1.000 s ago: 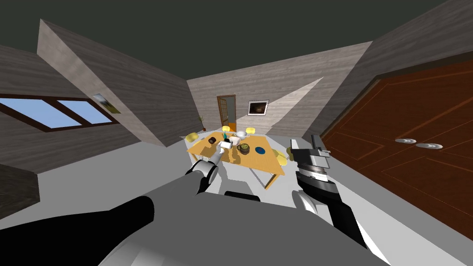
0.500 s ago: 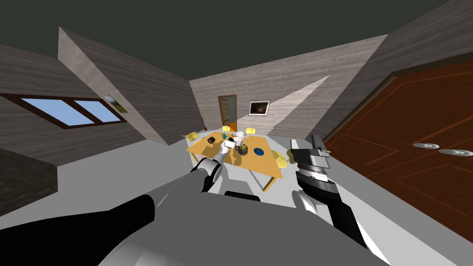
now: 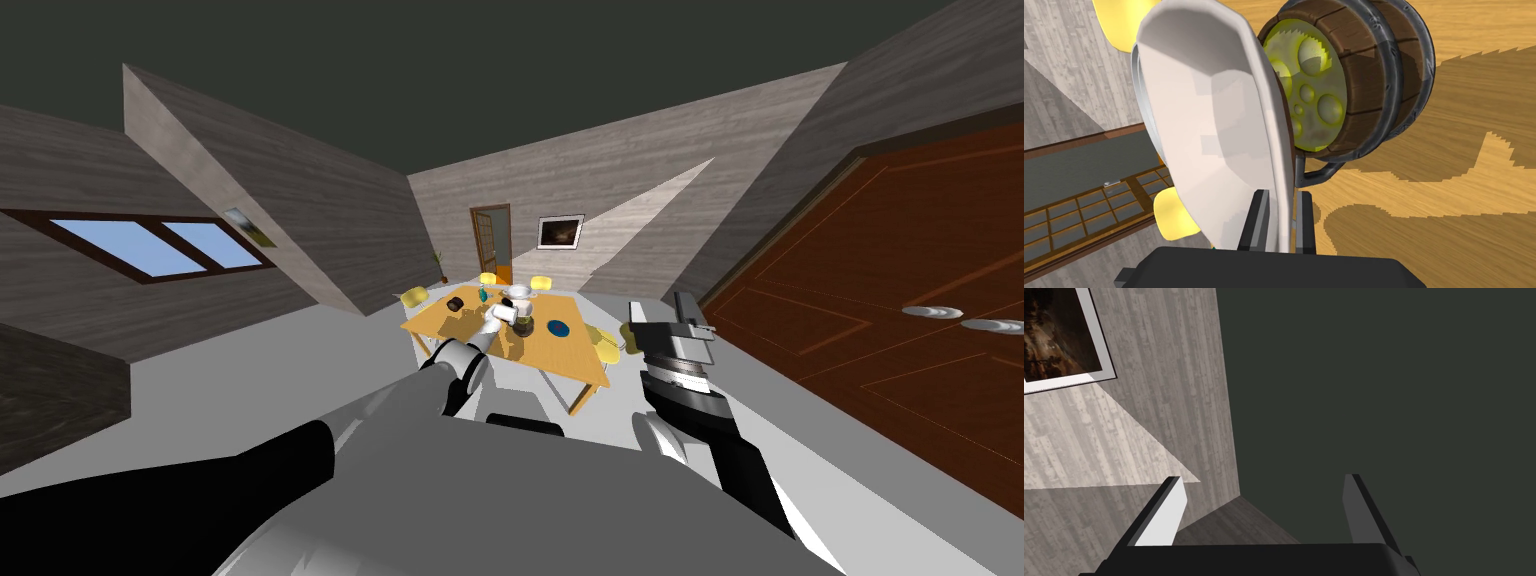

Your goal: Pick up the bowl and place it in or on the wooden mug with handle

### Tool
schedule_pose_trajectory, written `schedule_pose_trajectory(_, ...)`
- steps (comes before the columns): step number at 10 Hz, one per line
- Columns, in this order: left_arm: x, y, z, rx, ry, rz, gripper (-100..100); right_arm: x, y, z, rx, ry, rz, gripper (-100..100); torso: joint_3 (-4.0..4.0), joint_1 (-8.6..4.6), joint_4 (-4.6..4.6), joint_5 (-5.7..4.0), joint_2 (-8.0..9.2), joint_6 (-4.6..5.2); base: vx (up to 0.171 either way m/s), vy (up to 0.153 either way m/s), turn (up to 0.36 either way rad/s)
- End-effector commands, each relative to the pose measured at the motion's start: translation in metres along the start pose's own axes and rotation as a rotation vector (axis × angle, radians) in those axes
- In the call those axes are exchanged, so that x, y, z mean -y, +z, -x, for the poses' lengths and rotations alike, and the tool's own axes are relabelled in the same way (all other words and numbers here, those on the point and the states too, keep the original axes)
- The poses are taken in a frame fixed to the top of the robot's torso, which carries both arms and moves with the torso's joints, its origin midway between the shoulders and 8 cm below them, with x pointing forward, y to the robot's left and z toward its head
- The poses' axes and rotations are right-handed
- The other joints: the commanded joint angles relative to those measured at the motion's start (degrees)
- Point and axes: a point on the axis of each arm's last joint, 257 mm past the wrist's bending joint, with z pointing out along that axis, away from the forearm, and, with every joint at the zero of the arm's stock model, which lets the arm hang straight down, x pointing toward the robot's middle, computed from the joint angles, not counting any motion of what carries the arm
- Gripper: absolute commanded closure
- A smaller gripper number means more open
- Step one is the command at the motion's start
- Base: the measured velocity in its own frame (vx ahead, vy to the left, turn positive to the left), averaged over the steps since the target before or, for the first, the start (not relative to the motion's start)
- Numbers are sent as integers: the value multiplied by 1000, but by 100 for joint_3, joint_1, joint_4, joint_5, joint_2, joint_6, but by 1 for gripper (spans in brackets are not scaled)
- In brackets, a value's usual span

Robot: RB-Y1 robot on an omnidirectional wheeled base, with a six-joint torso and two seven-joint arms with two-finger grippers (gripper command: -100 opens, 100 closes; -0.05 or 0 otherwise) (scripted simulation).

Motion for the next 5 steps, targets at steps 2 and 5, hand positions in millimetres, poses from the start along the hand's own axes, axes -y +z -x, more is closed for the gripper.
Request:
schedule_pose_trajectory(2,-1,0,-1,-1,-1,2,-100,0,0,0,0,0,0,0,3,7,3,0,3,-2,0,-4,-2)
schedule_pose_trajectory(5,-1,0,-1,-1,-1,2,-100,0,0,0,0,0,0,0,5,12,4,1,7,-2,0,0,0)
